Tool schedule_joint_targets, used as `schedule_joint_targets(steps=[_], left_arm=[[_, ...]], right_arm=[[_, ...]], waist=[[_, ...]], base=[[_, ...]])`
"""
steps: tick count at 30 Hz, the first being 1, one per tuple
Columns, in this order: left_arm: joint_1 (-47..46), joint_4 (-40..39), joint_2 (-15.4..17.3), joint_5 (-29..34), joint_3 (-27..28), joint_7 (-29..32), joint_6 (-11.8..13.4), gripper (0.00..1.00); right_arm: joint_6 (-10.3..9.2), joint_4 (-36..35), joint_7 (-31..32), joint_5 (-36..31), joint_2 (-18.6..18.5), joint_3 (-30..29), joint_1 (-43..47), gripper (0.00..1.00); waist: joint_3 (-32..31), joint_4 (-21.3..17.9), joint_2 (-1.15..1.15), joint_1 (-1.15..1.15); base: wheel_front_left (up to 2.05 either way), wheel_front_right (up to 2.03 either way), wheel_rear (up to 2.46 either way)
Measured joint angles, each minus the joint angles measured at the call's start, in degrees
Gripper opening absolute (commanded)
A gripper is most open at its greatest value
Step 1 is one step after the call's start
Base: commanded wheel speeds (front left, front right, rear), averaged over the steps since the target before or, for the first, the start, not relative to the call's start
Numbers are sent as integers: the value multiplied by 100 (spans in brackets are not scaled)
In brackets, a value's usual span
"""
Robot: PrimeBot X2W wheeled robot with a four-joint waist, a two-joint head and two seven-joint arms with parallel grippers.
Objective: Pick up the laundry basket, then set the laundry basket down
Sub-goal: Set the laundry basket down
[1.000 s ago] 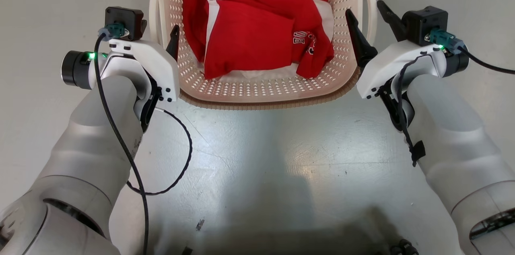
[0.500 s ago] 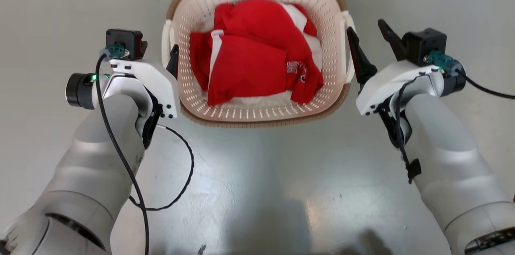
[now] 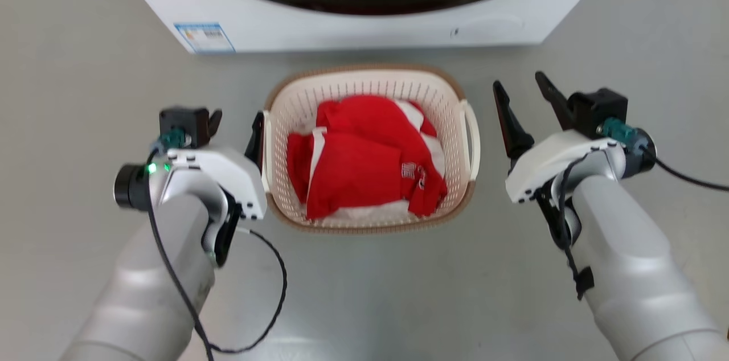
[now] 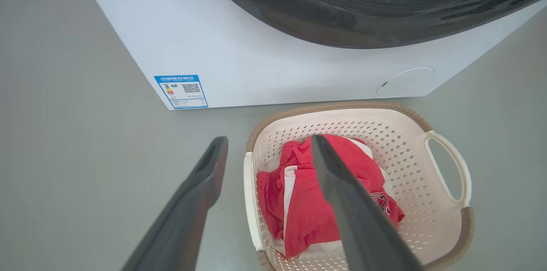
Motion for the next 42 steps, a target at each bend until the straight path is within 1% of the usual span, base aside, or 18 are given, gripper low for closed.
schedule_joint_targets(steps=[5, 10, 18, 27, 34, 42], left_arm=[[622, -381, 29, 366, 472, -1, 2, 100], [1137, -789, 44, 710, 990, -1, 1, 100], [1923, -1402, 16, 1150, 1771, -1, -8, 100], [2869, -2057, -33, 1608, 2537, -1, -35, 100], [3401, -2543, -165, 1936, 2992, -1, -66, 100], [3933, -2928, -371, 2073, 3484, -1, -169, 100]], right_arm=[[1, -308, 0, -112, -36, -97, 438, 100], [0, -680, 0, -186, -196, -223, 879, 100], [1, -1318, 0, -246, -325, -474, 1572, 100], [1, -1903, 0, -287, -343, -557, 2271, 100], [1, -2335, 0, -287, -425, -750, 2891, 100], [1, -2783, 0, -291, -401, -994, 3471, 100]], waist=[[-560, 4, 0, 0], [-1075, 11, 0, 0], [-1696, 18, 0, 0], [-2142, -57, 0, 0], [-2326, 22, 0, 0], [-2529, 99, 0, 0]], base=[[0, 0, 0], [0, 0, 0], [0, 0, 0], [0, 0, 0], [0, 0, 0], [0, 0, 0]])
